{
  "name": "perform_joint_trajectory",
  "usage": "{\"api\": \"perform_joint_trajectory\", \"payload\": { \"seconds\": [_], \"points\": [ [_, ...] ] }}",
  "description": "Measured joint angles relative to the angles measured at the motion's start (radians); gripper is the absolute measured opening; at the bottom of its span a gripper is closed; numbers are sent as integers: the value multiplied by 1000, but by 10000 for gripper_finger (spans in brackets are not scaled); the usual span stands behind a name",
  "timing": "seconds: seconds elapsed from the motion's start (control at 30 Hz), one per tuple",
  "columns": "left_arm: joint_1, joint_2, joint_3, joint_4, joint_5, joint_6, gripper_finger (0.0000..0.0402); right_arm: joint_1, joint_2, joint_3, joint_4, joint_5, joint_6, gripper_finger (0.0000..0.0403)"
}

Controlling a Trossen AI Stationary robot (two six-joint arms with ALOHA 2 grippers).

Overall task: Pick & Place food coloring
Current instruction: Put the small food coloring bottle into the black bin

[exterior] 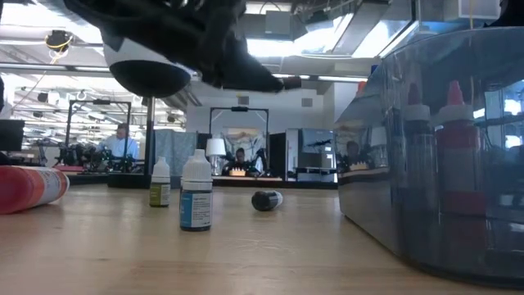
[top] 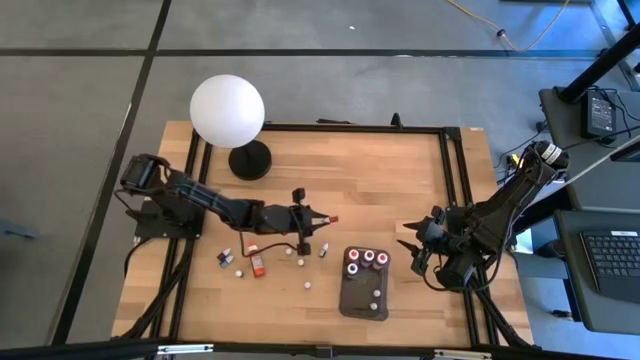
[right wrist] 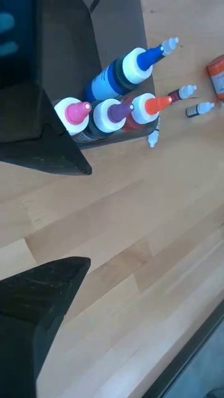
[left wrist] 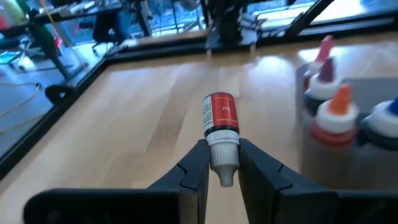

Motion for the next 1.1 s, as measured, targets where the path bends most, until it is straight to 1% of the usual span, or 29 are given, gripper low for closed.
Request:
{"api": "perform_joint_trajectory", "payload": {
  "seconds": [0.07, 0.13, 0.2, 0.3, 0.47, 0.57, 0.67, 0.77, 0.93, 1.0, 1.1],
  "points": [
    [-9, -20, 2, -9, 0, 35, 64, 0, 0, 0, 0, 0, 0, 227],
    [-14, -37, 39, -96, -17, 55, 64, 0, 0, 0, 1, 0, 0, 227],
    [-13, -51, 122, -260, -51, 46, 64, 0, 0, 0, 1, 0, 0, 227],
    [-7, -49, 273, -514, -56, 33, 64, 0, 0, 0, 1, 5, 0, 227],
    [34, -22, 500, -845, 32, 28, 64, 0, 0, 0, 3, 10, 4, 227],
    [70, 1, 620, -1041, 79, -9, 64, 0, 0, 0, 3, 10, 4, 227],
    [107, 40, 731, -1249, 137, -22, 64, 0, 0, 0, 3, 19, 3, 227],
    [143, 91, 833, -1446, 196, -76, 64, -1, 0, 0, 4, 26, 2, 227],
    [199, 200, 956, -1745, 291, -177, 64, -5, 0, 0, 3, 31, 1, 227],
    [216, 246, 984, -1854, 311, -217, 64, -5, 1, 0, 4, 49, 1, 227],
    [234, 308, 989, -1994, 335, -262, 63, -6, 11, 0, 4, 61, 4, 227]
  ]
}}
